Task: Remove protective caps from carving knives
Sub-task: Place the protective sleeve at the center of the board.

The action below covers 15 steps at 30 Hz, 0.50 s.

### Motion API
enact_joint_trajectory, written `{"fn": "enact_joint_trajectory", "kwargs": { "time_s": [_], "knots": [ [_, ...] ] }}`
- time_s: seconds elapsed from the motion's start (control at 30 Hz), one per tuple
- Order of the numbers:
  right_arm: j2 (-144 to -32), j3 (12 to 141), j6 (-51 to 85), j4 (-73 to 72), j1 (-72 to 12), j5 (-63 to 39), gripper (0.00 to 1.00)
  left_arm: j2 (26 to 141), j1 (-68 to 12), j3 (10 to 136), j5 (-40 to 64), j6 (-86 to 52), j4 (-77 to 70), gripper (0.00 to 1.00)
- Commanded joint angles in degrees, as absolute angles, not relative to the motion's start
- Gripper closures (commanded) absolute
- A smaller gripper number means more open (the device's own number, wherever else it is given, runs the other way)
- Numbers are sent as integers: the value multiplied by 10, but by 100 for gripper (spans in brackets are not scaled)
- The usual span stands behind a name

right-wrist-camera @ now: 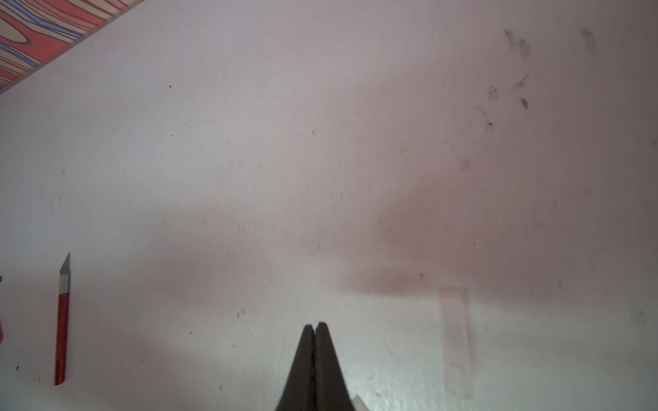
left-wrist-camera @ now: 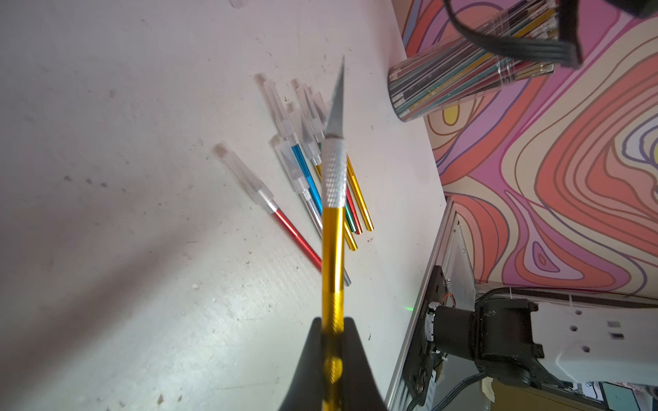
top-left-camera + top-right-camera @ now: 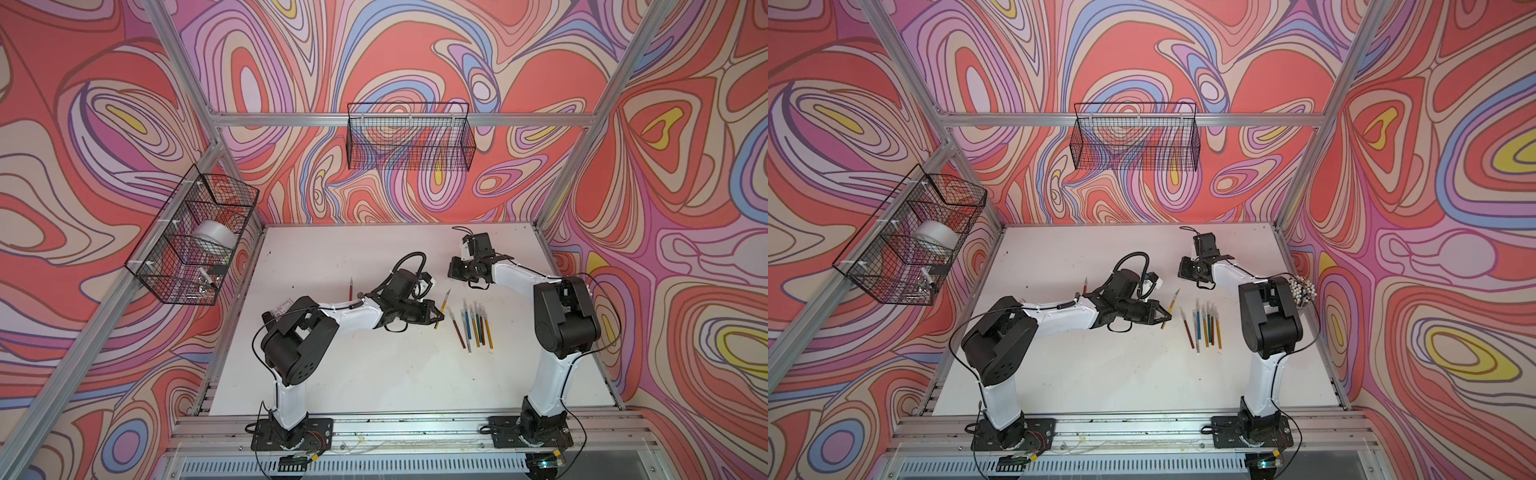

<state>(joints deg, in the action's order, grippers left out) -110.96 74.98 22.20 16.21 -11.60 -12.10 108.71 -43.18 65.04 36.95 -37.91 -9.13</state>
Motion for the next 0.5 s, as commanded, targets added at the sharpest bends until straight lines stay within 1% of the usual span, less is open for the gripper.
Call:
{"fn": "enact_joint_trajectory", "kwargs": {
  "time_s": [0.0, 0.47],
  "knots": [
    [-1089, 743, 228, 158, -114, -128, 100, 1112, -433, 679, 378, -388, -88, 100],
    [-1076, 734, 231, 154, -114, -139, 100, 1197, -432, 762, 376, -399, -74, 100]
  ]
}}
